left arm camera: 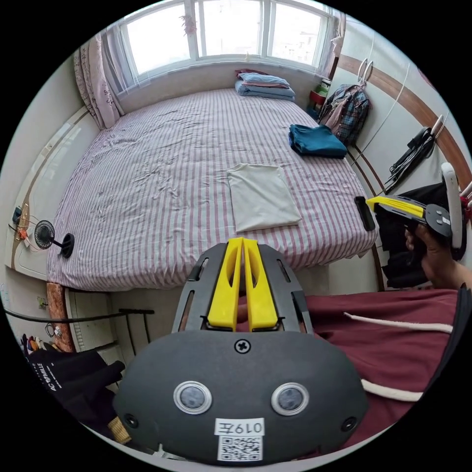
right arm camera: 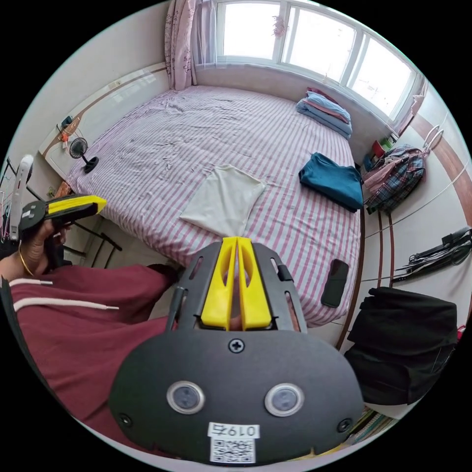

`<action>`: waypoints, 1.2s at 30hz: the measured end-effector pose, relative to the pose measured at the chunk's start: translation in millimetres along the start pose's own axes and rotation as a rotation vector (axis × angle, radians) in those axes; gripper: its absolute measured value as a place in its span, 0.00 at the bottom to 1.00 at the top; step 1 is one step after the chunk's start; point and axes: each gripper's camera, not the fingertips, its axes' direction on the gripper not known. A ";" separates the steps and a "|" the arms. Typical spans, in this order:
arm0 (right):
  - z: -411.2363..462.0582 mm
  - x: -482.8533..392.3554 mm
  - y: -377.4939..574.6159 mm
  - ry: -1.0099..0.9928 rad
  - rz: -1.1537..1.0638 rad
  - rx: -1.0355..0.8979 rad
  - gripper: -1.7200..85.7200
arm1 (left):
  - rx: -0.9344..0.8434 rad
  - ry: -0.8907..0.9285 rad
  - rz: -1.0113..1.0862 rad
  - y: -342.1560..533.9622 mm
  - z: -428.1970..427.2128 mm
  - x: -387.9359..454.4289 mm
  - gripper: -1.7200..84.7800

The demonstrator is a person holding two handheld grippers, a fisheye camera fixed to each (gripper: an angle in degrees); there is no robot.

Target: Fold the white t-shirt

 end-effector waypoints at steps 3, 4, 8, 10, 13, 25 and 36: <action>16.2 4.4 -15.8 -0.008 -0.011 0.013 0.01 | -0.009 0.048 0.076 -42.8 16.2 -11.5 0.03; 24.2 6.7 -23.3 -0.018 0.002 0.011 0.01 | -0.010 0.066 0.117 -61.0 22.6 -17.5 0.03; 52.6 14.6 -51.5 -0.052 0.100 -0.021 0.01 | -0.078 0.178 0.223 -132.8 56.3 -54.1 0.03; 75.4 19.0 -71.9 -0.054 0.193 -0.062 0.01 | -0.119 0.207 0.286 -165.3 74.1 -73.7 0.03; 105.8 26.5 -95.1 -0.105 0.384 -0.114 0.01 | -0.200 0.211 0.386 -221.5 104.5 -112.1 0.03; 301.0 66.0 -138.9 -0.619 1.182 0.004 0.09 | -0.377 0.458 0.446 -454.0 277.1 -244.7 0.09; 438.5 63.6 -118.4 -0.897 1.682 0.290 0.15 | -0.506 0.824 0.241 -600.1 406.1 -318.2 0.11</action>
